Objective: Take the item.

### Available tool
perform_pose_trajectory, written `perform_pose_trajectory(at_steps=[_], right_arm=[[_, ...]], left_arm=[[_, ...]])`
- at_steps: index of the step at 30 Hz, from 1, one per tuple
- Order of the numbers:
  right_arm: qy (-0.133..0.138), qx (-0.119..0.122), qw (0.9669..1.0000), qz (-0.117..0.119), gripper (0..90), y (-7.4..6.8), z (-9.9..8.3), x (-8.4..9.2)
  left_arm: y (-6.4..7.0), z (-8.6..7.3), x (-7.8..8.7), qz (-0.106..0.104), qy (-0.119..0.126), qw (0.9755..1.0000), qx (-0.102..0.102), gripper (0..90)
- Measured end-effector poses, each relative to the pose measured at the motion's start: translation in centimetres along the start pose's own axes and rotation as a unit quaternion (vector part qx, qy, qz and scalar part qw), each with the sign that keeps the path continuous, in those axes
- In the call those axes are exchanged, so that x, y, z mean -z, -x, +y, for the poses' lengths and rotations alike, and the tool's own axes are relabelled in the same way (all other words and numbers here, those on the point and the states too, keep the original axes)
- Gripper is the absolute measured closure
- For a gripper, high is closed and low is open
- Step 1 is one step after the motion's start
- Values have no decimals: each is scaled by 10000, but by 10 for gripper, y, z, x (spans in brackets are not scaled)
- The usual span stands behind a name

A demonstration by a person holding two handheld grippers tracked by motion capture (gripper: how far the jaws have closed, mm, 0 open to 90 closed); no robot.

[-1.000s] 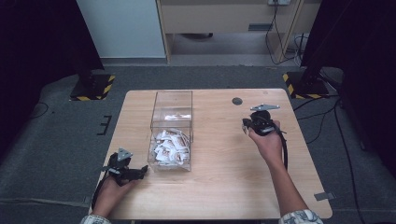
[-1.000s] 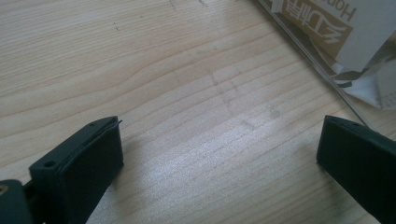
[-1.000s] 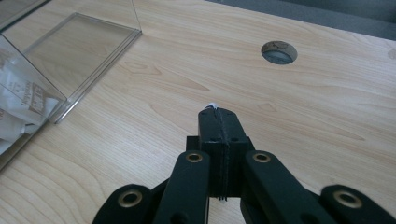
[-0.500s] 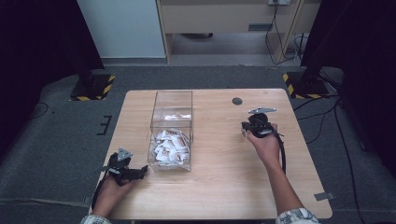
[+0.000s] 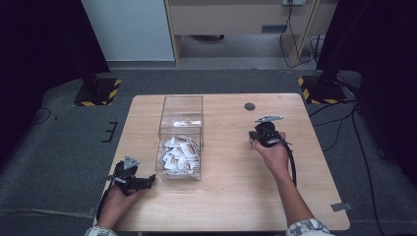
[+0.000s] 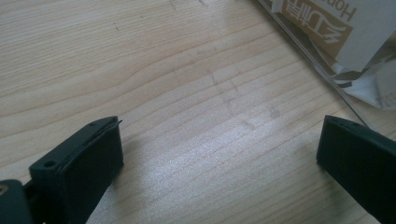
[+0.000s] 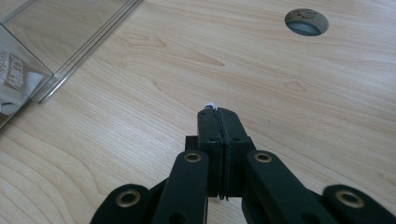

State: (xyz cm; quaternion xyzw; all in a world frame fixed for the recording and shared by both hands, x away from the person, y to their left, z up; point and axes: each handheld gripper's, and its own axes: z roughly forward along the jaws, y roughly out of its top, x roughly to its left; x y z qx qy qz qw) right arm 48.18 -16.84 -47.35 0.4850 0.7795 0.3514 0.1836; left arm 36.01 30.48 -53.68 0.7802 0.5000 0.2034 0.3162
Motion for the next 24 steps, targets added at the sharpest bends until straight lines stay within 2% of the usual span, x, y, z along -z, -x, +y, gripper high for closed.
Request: perform_pose_trajectory(at_steps=[5, 15, 24], right_arm=[[0, -12, 10000, 31, 885, -2, 1, -1], [44, -44, 9999, 78, 804, -5, 2, 1], [98, -53, 9998, 148, 774, -8, 5, 6]], left_arm=[[0, 0, 0, 0, -1, 10000, -1, 0], [0, 0, 0, 0, 0, 10000, -1, 0], [0, 0, 0, 0, 0, 10000, 0, 0]])
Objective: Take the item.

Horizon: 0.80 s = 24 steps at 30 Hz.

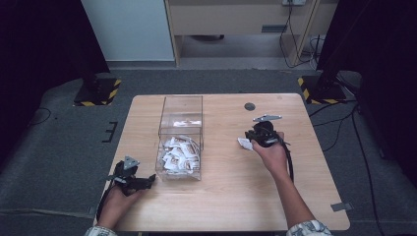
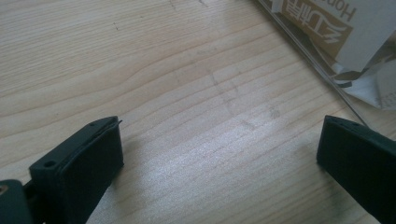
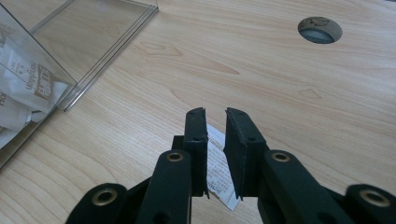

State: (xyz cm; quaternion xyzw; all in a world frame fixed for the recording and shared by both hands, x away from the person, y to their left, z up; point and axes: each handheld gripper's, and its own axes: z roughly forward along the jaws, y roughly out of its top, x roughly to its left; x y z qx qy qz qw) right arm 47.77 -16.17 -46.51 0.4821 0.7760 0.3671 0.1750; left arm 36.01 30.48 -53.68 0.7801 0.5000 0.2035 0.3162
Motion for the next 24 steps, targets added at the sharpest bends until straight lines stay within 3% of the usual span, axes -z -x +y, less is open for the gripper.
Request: perform_pose_trajectory(at_steps=[6, 16, 24], right_arm=[[88, -22, 10000, -25, 725, 1, 2, 6], [173, -6, 9998, -80, 545, -3, 4, 16], [330, -76, 9994, -116, 310, -5, 6, 22]], left_arm=[[0, 0, 0, 5, 3, 10000, 6, 0], [0, 0, 0, 6, 9, 10000, 17, 0], [0, 0, 0, 6, 9, 10000, 17, 0]])
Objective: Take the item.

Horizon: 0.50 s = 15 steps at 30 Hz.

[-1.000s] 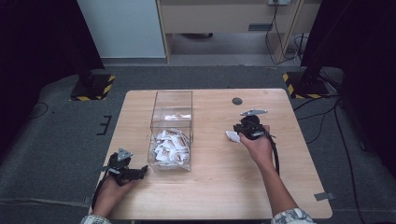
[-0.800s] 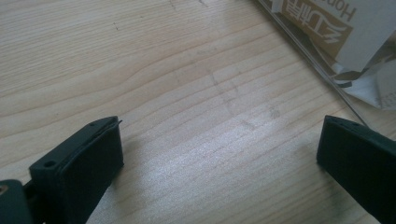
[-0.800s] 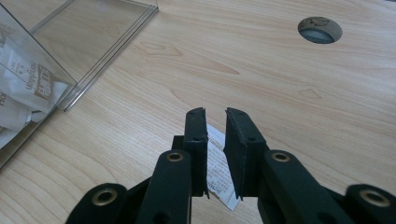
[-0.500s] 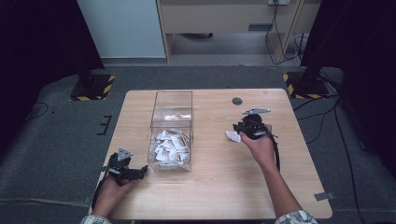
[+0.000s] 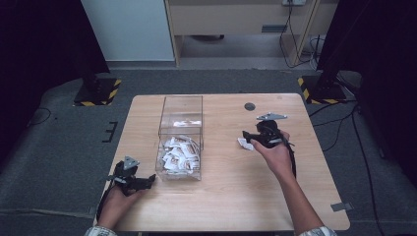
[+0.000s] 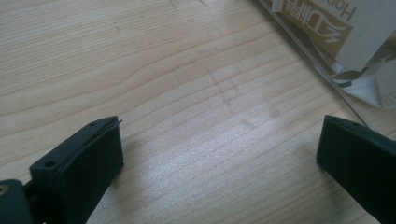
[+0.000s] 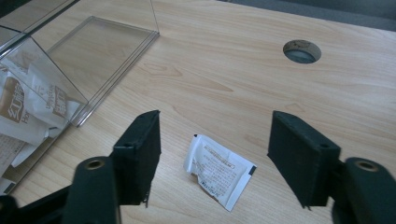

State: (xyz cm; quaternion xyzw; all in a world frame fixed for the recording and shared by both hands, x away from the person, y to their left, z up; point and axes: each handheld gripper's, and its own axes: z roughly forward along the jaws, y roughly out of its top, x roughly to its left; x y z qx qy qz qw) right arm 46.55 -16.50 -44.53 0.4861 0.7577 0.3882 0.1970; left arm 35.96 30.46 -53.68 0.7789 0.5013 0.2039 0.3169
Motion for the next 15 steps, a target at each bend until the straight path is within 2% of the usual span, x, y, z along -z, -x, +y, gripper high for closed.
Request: perform_pose_trajectory(at_steps=[1, 2, 5, 15], right_arm=[[0, 0, 10000, 0, 310, 0, 0, 0], [39, -8, 10000, -15, 268, 0, 1, 1], [91, -3, 10000, -19, 212, -1, 2, 3], [244, 11, 9997, 46, 90, -5, 1, 13]], left_arm=[[0, 0, 0, 0, 0, 10000, 0, 0], [0, 0, 0, 0, 0, 10000, -2, 0], [0, 0, 0, 0, 0, 10000, -1, 0], [0, 0, 0, 0, -5, 10000, -7, 0]])
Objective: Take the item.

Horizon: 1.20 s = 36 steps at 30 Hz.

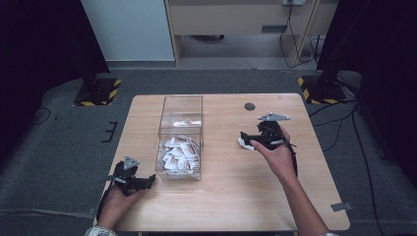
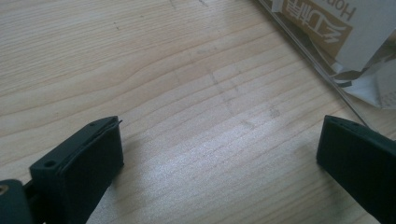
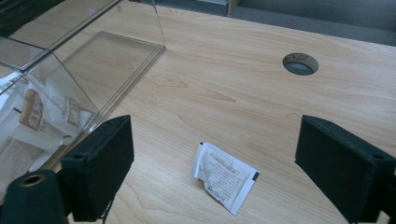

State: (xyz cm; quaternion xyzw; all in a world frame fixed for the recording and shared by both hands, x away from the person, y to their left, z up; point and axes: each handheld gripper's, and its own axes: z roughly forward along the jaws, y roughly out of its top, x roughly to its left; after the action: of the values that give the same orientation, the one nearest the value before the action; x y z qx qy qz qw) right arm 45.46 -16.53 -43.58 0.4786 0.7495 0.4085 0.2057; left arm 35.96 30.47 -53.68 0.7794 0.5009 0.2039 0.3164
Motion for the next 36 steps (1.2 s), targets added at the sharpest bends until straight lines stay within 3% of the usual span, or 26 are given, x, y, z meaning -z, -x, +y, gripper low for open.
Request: perform_pose_trajectory(at_steps=[6, 15, 22, 29, 32, 36], right_arm=[[12, 35, 10000, 84, 70, -3, -8, 8], [-55, 79, 9999, 141, 69, -9, -34, 16], [-234, 139, 9995, 189, 69, -14, -62, 19], [-486, 14, 9987, 159, 74, -16, -100, 18], [-533, -15, 9985, 137, 75, -16, -108, 16], [-816, 54, 9966, 82, 70, -21, -119, 7]], left_arm=[[0, 0, 0, 0, 4, 10000, 5, 0], [0, 0, 0, 0, 5, 10000, 9, 0], [0, 0, 0, 1, 5, 10000, 7, 0], [0, 0, 0, 1, 5, 10000, 7, 0], [0, 0, 0, 1, 6, 10000, 7, 0], [0, 0, 0, 0, 6, 10000, 6, 0]])
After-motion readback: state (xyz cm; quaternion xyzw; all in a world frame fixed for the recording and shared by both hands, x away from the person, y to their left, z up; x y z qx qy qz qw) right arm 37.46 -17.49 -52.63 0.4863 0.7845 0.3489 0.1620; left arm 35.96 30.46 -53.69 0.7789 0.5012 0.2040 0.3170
